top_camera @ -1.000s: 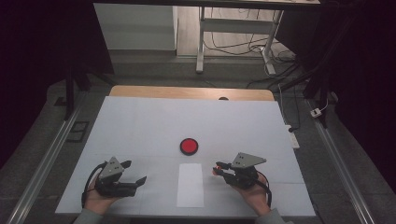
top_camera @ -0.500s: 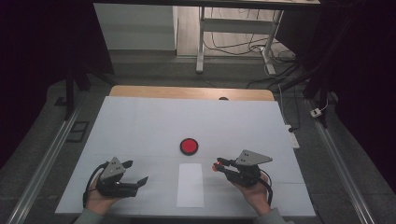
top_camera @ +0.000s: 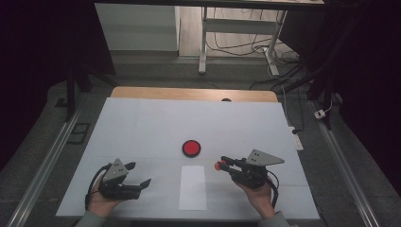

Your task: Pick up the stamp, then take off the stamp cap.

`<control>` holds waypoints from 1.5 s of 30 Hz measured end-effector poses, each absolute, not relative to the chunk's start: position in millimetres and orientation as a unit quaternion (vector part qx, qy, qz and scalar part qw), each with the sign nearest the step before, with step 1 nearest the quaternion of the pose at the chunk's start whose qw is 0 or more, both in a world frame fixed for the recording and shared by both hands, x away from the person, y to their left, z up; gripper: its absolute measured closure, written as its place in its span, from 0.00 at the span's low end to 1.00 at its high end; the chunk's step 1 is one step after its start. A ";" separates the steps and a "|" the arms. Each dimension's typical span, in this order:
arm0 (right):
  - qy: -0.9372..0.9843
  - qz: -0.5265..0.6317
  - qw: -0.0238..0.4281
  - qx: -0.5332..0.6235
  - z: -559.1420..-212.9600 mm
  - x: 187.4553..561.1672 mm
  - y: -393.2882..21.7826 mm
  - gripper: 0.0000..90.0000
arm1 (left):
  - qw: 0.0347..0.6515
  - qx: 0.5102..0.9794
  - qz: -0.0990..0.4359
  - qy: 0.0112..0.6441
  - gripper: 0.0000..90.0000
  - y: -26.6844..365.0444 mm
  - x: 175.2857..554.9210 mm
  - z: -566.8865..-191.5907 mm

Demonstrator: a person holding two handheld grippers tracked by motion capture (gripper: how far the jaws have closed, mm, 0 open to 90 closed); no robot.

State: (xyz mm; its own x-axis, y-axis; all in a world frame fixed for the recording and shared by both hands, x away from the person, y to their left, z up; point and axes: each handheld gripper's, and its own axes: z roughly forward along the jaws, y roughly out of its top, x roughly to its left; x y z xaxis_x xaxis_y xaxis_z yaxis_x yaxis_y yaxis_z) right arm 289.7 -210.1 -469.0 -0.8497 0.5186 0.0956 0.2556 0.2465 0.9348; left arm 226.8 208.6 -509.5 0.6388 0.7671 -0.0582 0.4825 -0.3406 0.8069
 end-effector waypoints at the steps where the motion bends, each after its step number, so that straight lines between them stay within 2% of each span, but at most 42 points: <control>1: 0.781 0.561 0.119 0.248 -468.7 289.4 -209.8 0.81 | 0.421 0.801 0.169 0.390 0.18 208.6 226.8 -509.6; 21: 0.775 0.568 0.126 0.247 -466.9 286.6 -208.7 0.81 | 0.421 0.804 0.169 0.385 0.18 205.1 228.6 -507.8; 45: 0.781 0.561 0.121 0.248 -473.4 287.1 -205.1 0.81 | 0.426 0.819 0.163 0.348 0.19 174.0 236.8 -496.8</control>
State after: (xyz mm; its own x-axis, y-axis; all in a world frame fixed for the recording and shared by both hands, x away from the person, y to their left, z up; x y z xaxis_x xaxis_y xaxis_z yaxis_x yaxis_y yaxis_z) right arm 287.1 -205.1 -473.4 -0.8476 0.5232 0.0892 0.2516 0.2482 0.9355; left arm 236.8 174.0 -496.8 0.7044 0.7092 -0.0298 0.4315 -0.3945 0.8113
